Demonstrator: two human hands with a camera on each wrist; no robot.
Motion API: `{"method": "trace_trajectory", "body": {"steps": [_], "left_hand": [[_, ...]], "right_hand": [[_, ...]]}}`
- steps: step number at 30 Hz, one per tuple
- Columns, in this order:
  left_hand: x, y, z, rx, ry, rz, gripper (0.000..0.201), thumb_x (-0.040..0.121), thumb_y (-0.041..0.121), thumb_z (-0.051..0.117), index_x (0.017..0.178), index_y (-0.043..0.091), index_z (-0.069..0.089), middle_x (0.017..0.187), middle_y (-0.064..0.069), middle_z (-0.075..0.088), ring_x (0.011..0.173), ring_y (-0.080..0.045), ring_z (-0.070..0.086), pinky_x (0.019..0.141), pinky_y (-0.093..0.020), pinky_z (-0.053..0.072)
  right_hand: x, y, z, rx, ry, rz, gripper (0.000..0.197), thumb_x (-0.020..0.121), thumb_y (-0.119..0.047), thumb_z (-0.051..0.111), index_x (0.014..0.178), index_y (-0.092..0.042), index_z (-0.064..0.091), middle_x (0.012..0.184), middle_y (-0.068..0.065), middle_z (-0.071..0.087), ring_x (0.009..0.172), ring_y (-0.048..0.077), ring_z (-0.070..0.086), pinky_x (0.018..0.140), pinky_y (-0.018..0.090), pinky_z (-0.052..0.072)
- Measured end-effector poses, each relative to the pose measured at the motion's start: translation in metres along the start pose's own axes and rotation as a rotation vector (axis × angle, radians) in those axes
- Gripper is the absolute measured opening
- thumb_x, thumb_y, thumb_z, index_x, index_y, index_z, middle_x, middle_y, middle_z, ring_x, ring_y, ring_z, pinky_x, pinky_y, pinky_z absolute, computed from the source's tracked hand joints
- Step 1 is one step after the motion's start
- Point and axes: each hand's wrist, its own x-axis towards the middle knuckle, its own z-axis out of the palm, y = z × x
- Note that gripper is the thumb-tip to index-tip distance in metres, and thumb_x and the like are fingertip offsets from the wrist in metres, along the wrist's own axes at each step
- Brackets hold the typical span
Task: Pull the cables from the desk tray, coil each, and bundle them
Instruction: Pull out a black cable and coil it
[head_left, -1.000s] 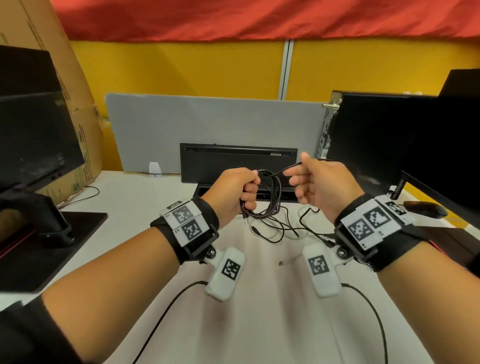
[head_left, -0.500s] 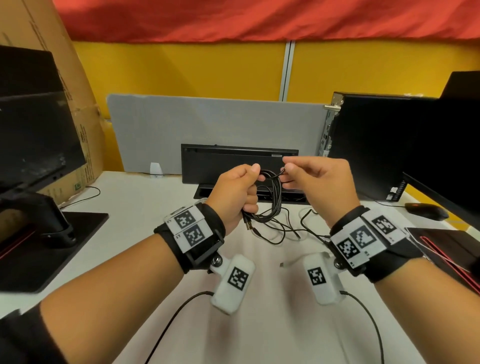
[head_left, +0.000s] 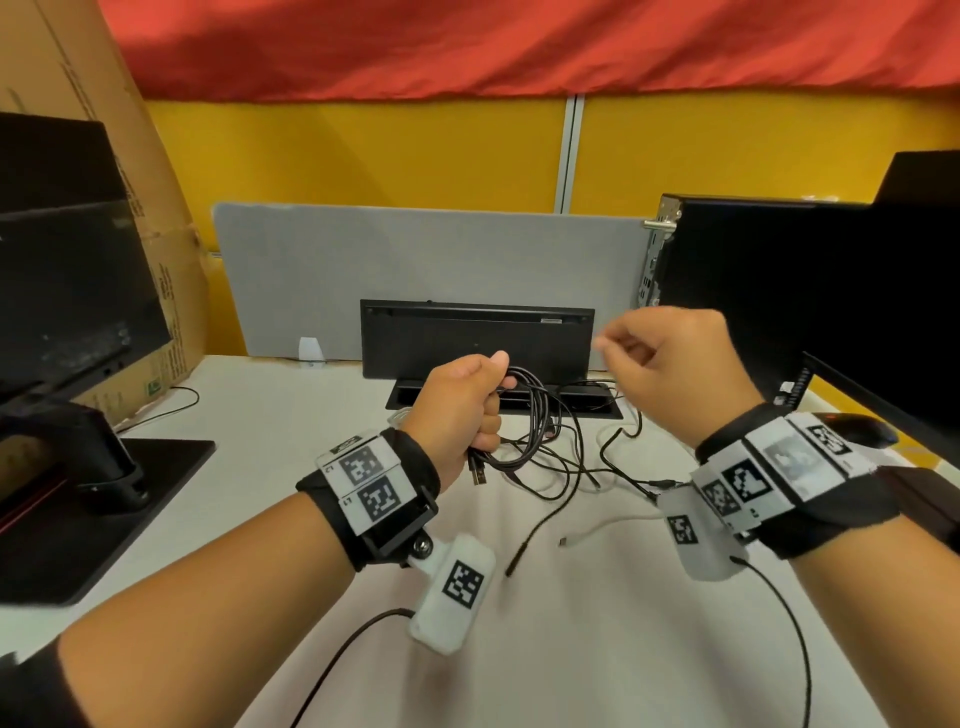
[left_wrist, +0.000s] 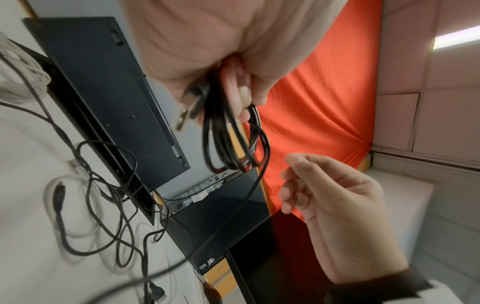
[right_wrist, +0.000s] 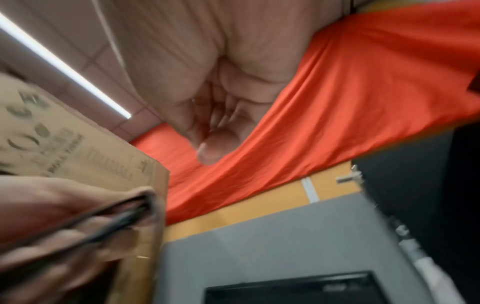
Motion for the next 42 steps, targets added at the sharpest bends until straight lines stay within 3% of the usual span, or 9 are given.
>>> {"method": "trace_trajectory", "body": {"steps": [2,6,8,19,24,30,35,38,42], "left_hand": [[0.002,0.001,0.004,-0.016,0.017,0.018,0.028,0.101,0.031,0.048,0.084,0.01,0.054,0.055,0.006,0.025,0.045,-0.008,0.02,0.037,-0.019,0.023],[0.004,0.004,0.007,-0.034,0.027,0.035,0.028,0.101,0.031,0.048,0.082,0.011,0.053,0.052,0.006,0.026,0.044,-0.008,0.02,0.037,-0.019,0.023],[0.003,0.005,0.005,-0.036,0.032,0.032,0.029,0.101,0.032,0.048,0.082,0.011,0.053,0.053,0.006,0.025,0.044,-0.008,0.019,0.037,-0.019,0.022],[-0.013,0.008,0.009,-0.192,-0.132,-0.025,0.027,0.103,0.031,0.043,0.085,0.011,0.047,0.052,0.006,0.025,0.04,-0.005,0.019,0.034,-0.017,0.023],[-0.009,0.01,0.009,-0.218,-0.041,0.064,0.027,0.104,0.029,0.042,0.085,0.011,0.048,0.05,0.007,0.027,0.039,-0.005,0.02,0.035,-0.017,0.022],[-0.001,0.011,0.005,-0.187,0.046,0.176,0.026,0.102,0.028,0.046,0.083,0.011,0.052,0.052,0.004,0.028,0.04,-0.007,0.022,0.037,-0.019,0.024],[0.003,0.004,0.004,-0.111,0.058,0.186,0.026,0.102,0.031,0.046,0.087,0.012,0.055,0.051,0.006,0.031,0.041,-0.007,0.025,0.039,-0.021,0.027],[0.003,0.0,0.002,-0.095,0.027,0.167,0.026,0.101,0.033,0.045,0.091,0.012,0.056,0.052,0.007,0.03,0.044,-0.008,0.025,0.042,-0.022,0.03],[0.004,0.001,-0.003,-0.096,-0.045,0.129,0.026,0.101,0.033,0.046,0.091,0.012,0.057,0.056,0.005,0.034,0.045,-0.008,0.031,0.043,-0.021,0.037]], "right_hand": [[-0.007,-0.014,0.006,0.11,-0.116,-0.005,0.01,0.088,-0.025,0.067,0.088,-0.022,0.076,0.062,-0.016,0.065,0.056,0.001,0.063,0.057,0.014,0.054],[-0.015,-0.022,0.019,0.063,-0.224,-0.03,0.013,0.088,-0.025,0.068,0.096,-0.018,0.076,0.064,0.001,0.07,0.058,0.014,0.063,0.064,0.037,0.056],[-0.014,-0.018,0.022,0.008,-0.227,-0.029,0.013,0.09,-0.021,0.066,0.092,-0.013,0.077,0.07,0.003,0.071,0.064,0.019,0.063,0.069,0.039,0.055],[-0.015,-0.008,0.041,0.072,-0.01,0.043,0.01,0.084,-0.011,0.071,0.089,-0.015,0.079,0.076,-0.002,0.065,0.068,0.008,0.056,0.065,0.005,0.039],[-0.021,-0.029,0.048,0.672,-0.038,0.432,0.011,0.083,-0.005,0.071,0.076,-0.009,0.078,0.069,0.01,0.072,0.068,0.025,0.07,0.067,0.029,0.06],[-0.015,-0.051,0.039,1.345,-0.112,0.821,0.021,0.091,-0.008,0.059,0.099,0.009,0.069,0.088,0.022,0.07,0.081,0.029,0.07,0.077,0.039,0.06],[-0.017,-0.06,0.04,1.192,-0.139,0.783,0.013,0.087,-0.012,0.067,0.083,-0.004,0.076,0.084,0.011,0.074,0.075,0.014,0.071,0.061,0.026,0.055],[-0.017,-0.057,0.04,1.115,-0.126,0.781,0.011,0.088,-0.009,0.065,0.086,-0.001,0.074,0.08,0.008,0.073,0.074,0.015,0.068,0.068,0.029,0.055],[-0.013,-0.057,0.036,1.268,-0.114,0.84,0.015,0.091,0.0,0.057,0.086,-0.003,0.071,0.069,0.006,0.068,0.062,0.013,0.06,0.059,0.024,0.055]]}}
